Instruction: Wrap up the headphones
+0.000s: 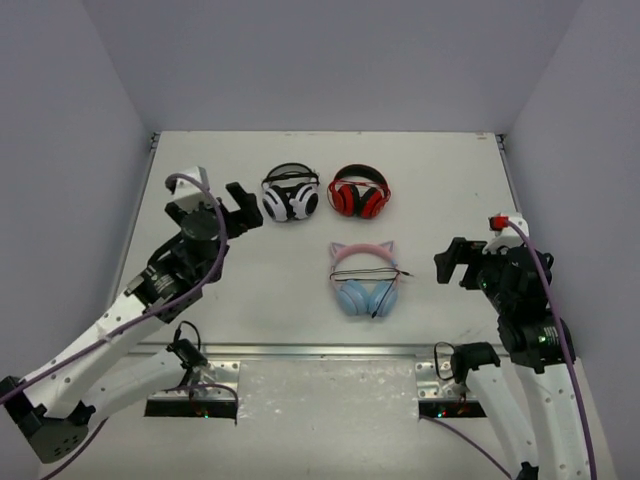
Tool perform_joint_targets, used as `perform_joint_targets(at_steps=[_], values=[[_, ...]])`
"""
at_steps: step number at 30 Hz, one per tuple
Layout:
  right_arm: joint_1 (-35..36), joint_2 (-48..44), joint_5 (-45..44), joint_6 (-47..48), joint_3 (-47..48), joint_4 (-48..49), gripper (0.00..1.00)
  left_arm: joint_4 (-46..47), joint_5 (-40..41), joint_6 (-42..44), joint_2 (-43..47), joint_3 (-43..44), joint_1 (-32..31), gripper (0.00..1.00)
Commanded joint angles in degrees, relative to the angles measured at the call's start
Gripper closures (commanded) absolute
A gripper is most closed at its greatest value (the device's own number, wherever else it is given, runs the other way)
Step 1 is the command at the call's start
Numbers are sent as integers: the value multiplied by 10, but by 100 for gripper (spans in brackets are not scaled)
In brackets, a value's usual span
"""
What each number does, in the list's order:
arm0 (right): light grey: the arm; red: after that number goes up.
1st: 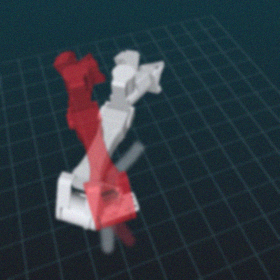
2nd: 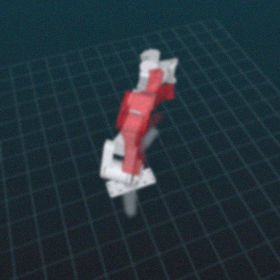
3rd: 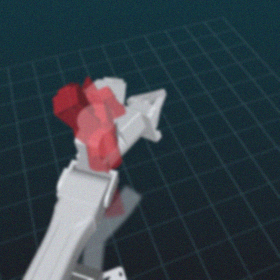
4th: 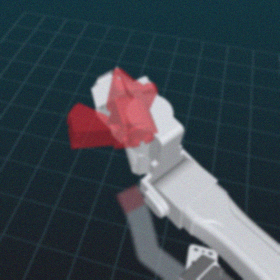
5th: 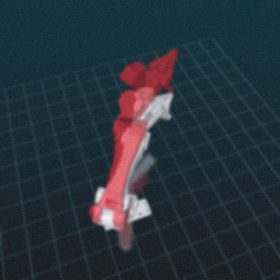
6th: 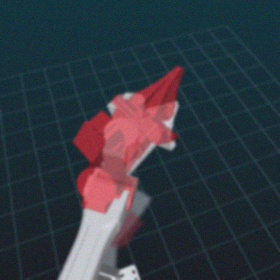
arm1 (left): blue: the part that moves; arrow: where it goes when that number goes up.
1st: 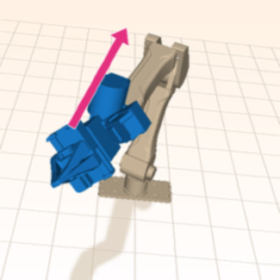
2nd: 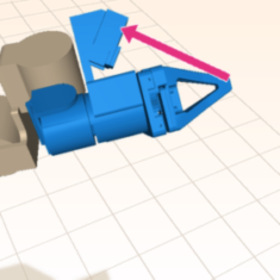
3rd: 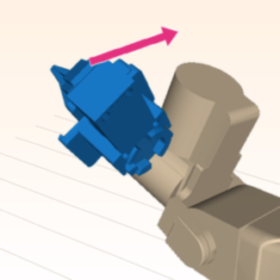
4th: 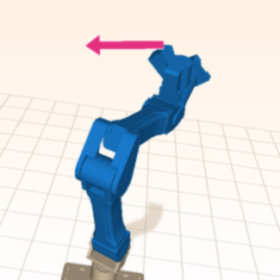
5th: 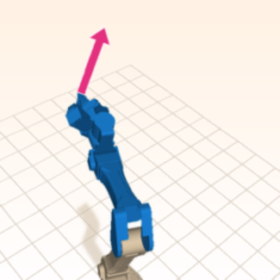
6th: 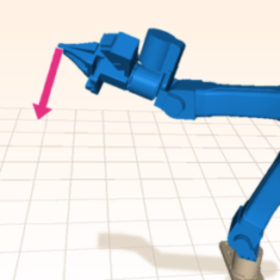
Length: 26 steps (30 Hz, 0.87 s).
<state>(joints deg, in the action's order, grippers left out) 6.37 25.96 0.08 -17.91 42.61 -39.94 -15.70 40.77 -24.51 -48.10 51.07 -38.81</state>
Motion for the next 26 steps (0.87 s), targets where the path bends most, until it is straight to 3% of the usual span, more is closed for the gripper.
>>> perform_joint_targets(at_steps=[1, 6, 9, 13, 20, 26], values=[[20, -2, -73, 22, 26, -10, 1, -147, 129, -19, 65, -5, 2, 0], [93, -2, -195, 42, 41, -37, 1, -220, 180, 24, 153, -2, 2, 0], [142, -17, -243, 43, 37, -47, 1, -225, 211, 2, 204, -21, 5, 0], [145, -33, -228, 41, 24, -39, 1, -186, 197, 19, 251, -43, 9, 0], [145, -25, -240, 37, 23, -35, 1, -193, 162, 16, 229, -47, 22, 0], [144, -31, -254, 35, 20, -35, 1, -159, 132, 35, 272, -69, 36, 0]])
